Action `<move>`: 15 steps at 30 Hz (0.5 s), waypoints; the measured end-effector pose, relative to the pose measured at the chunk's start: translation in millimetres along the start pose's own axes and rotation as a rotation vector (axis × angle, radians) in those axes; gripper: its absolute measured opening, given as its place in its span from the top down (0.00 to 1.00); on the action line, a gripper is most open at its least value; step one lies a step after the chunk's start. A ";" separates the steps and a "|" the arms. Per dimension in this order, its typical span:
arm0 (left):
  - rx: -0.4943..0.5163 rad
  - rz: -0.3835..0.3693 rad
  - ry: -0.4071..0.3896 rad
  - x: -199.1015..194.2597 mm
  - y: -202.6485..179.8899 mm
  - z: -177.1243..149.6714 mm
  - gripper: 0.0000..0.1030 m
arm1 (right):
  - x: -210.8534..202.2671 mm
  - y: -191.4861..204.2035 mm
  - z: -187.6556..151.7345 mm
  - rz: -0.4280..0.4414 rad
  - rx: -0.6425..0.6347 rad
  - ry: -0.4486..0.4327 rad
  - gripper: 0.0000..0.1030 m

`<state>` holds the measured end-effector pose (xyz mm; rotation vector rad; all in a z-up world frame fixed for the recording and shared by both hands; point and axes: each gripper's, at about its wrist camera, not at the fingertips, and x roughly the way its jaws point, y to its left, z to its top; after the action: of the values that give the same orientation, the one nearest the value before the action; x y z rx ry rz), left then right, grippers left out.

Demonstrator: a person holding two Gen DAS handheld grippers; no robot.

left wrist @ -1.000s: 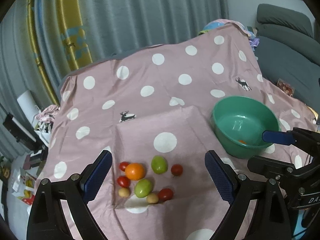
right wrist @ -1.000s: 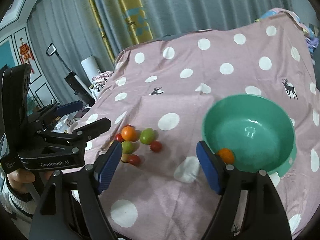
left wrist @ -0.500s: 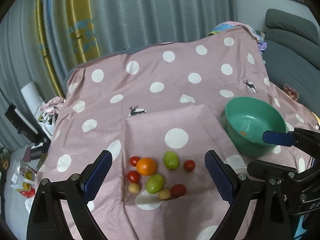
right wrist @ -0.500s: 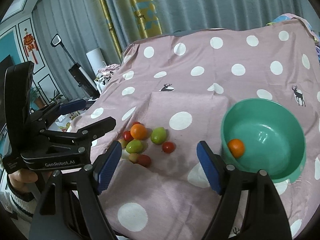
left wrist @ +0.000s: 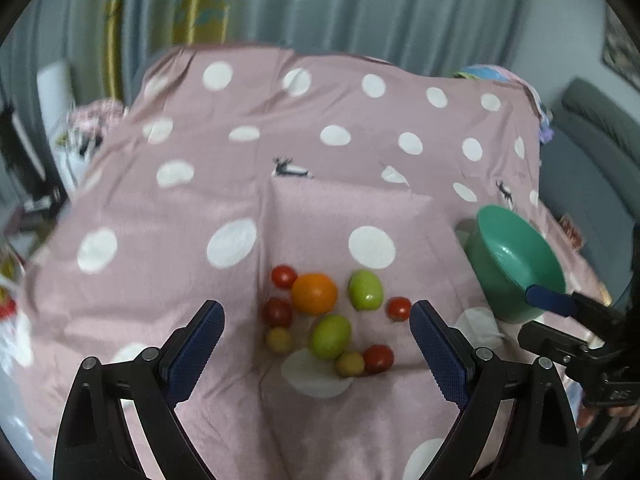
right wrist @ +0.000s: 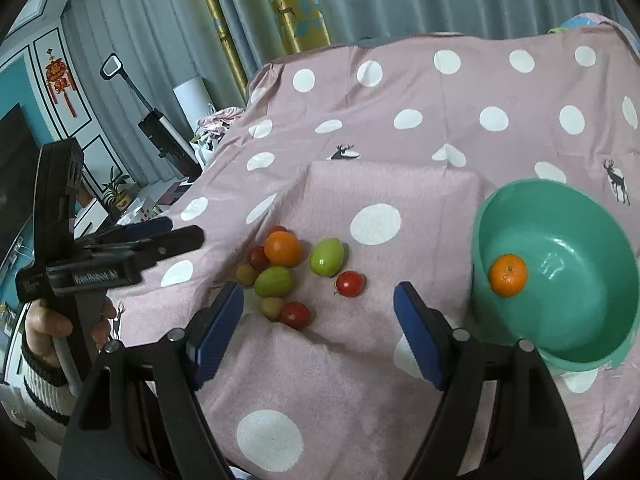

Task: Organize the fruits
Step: 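Withdraw the right tool from the bowl toward the fruit cluster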

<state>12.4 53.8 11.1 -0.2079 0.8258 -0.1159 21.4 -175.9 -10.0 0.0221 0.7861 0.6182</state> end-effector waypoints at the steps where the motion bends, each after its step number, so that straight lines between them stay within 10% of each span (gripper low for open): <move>1: -0.033 -0.025 0.011 1.9 8.8 -1.3 0.09 | 3.5 -1.0 -1.1 0.003 0.003 0.007 0.24; 15: -0.221 -0.303 0.099 23.9 40.5 -15.0 0.09 | 47.6 -6.1 -13.2 0.070 0.029 0.101 0.24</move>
<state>18.2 86.8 -25.2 -0.5386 0.9022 -0.3218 41.5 -158.5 -52.1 0.0453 0.8950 0.6783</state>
